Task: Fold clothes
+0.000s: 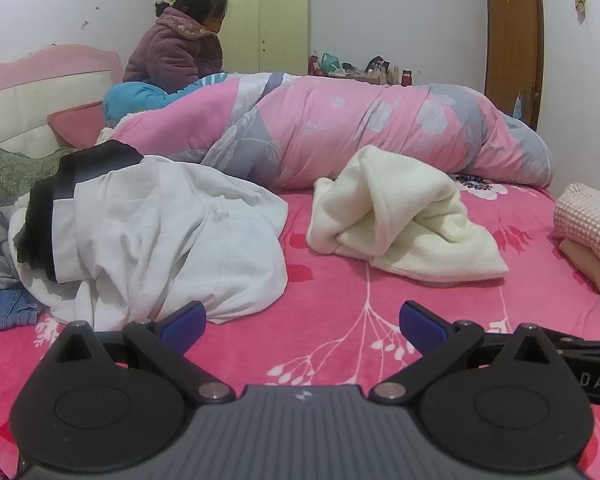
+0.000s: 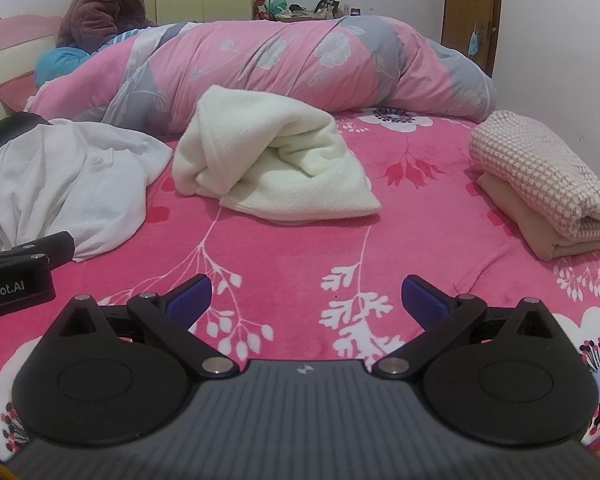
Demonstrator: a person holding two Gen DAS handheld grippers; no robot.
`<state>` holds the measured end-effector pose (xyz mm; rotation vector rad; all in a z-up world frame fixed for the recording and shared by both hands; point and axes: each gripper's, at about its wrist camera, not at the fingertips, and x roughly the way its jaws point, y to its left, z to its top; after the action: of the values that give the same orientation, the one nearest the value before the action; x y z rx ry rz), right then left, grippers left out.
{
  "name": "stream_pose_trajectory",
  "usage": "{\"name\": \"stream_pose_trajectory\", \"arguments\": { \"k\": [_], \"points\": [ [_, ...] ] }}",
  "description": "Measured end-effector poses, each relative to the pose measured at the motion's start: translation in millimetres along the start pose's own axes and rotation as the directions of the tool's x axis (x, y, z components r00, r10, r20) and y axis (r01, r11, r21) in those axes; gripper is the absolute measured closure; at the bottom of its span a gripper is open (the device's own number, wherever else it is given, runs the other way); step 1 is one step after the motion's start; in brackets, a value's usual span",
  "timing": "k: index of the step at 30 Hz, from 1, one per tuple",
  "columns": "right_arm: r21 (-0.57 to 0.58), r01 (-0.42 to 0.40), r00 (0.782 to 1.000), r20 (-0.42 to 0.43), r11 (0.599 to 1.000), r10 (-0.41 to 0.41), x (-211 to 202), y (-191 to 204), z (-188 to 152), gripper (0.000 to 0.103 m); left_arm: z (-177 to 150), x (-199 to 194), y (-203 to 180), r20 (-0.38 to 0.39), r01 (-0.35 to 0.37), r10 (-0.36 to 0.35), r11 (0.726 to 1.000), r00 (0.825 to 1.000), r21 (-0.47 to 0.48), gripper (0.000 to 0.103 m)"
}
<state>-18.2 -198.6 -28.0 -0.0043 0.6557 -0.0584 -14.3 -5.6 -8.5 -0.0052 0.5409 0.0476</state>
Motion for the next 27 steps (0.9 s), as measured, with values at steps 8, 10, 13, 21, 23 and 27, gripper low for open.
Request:
{"name": "stream_pose_trajectory", "arguments": {
  "k": [8, 10, 13, 21, 23, 27],
  "points": [
    [-0.005, 0.007, 1.0, 0.004, 1.0, -0.007, 2, -1, 0, 0.001, 0, 5, -2, -0.008, -0.001, 0.001, 1.0, 1.0, 0.006, 0.0],
    [0.001, 0.004, 1.0, -0.002, 1.0, -0.004, 3, -2, 0, 0.001, 0, 5, -2, -0.009, -0.001, 0.001, 1.0, 1.0, 0.008, 0.0],
    [0.007, 0.002, 1.0, -0.006, 1.0, -0.002, 4, -3, -1, 0.001, 0, 8, -3, -0.014, -0.001, 0.001, 1.0, 1.0, 0.007, 0.0],
    [0.034, -0.011, 1.0, -0.005, 0.999, 0.011, 9, -12, -5, 0.001, -2, 13, -6, -0.022, 0.005, -0.005, 1.0, 1.0, 0.008, 0.0],
    [0.04, -0.015, 1.0, -0.005, 0.999, 0.015, 10, -14, -7, 0.001, -3, 15, -7, -0.026, 0.008, -0.008, 1.0, 1.0, 0.006, 0.0],
    [0.053, -0.018, 1.0, -0.005, 0.998, 0.018, 15, -19, -9, 0.001, -6, 20, -10, -0.03, 0.015, -0.014, 1.0, 0.999, 0.007, 0.0]
  ]
}}
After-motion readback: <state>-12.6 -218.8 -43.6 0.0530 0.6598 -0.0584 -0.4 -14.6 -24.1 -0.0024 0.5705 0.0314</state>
